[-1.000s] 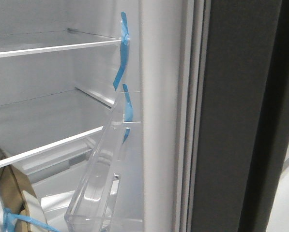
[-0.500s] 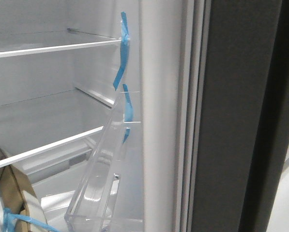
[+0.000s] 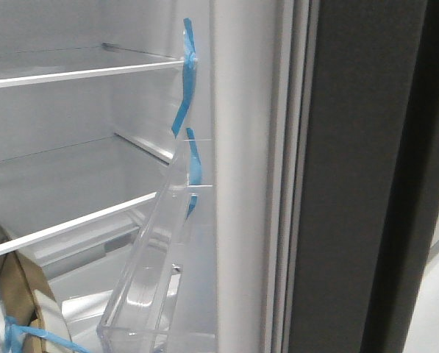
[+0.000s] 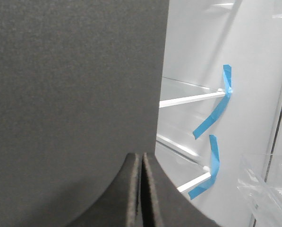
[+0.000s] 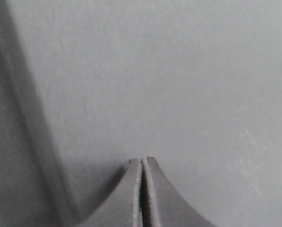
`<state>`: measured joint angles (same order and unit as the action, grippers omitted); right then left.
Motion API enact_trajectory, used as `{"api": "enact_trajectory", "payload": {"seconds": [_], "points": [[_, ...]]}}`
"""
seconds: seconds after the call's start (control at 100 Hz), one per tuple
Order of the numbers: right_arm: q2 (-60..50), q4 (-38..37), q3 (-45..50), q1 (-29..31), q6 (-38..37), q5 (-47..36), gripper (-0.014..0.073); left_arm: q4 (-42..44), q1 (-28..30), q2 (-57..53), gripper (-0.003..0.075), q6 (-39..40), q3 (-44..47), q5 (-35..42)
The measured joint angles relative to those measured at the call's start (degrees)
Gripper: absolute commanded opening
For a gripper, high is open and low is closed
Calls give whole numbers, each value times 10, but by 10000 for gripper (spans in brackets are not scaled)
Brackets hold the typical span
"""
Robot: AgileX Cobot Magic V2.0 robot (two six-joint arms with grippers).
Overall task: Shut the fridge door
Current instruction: 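Push the door with the right gripper toward the fridge body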
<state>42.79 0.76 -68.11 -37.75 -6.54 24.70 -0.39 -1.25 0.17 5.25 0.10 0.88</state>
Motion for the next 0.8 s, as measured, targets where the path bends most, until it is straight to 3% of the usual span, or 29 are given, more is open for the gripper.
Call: {"api": "enact_trajectory", "payload": {"seconds": [0.4, 0.8], "points": [[48, 4, -17, -32, 0, -13, -76, 0, 0, 0, -21, 0, 0, 0], [126, 4, -17, -66, 0, -101, -76, 0, 0, 0, -21, 0, 0, 0]]}}
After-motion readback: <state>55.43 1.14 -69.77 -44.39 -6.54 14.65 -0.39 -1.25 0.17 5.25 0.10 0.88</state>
